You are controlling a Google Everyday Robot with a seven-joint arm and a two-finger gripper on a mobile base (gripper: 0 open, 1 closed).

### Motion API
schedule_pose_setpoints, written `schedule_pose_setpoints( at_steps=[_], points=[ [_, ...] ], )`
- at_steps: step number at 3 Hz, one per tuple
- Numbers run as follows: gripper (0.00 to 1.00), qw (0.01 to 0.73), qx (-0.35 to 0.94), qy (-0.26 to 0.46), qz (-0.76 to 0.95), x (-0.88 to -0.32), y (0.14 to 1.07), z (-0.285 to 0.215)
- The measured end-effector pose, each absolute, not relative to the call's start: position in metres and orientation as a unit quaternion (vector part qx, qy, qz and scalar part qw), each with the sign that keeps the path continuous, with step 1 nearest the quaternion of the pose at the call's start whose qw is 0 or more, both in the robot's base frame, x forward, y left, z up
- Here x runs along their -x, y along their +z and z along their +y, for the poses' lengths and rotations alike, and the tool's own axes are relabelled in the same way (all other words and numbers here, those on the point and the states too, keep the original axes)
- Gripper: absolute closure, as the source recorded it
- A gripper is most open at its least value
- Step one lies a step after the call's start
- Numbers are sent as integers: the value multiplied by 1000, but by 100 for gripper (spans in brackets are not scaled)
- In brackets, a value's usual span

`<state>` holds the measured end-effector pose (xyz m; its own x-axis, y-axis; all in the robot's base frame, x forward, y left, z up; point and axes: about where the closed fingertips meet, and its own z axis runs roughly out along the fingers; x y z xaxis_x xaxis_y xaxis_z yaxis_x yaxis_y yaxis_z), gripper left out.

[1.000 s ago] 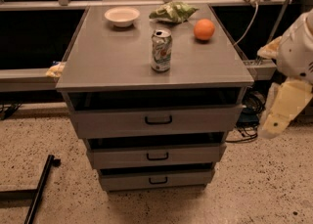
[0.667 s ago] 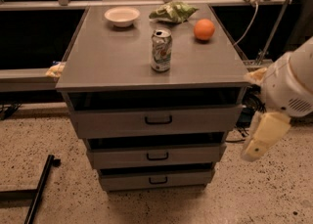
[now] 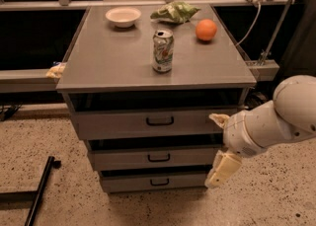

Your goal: Open middle drawer

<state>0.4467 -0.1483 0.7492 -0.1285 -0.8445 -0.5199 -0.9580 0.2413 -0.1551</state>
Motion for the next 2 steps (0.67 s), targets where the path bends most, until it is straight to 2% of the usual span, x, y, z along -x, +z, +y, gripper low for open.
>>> schedule_pose_setpoints(
  at_steps=[2],
  points=[
    [0,270,631,96,721,-447,723,-133]
  ],
)
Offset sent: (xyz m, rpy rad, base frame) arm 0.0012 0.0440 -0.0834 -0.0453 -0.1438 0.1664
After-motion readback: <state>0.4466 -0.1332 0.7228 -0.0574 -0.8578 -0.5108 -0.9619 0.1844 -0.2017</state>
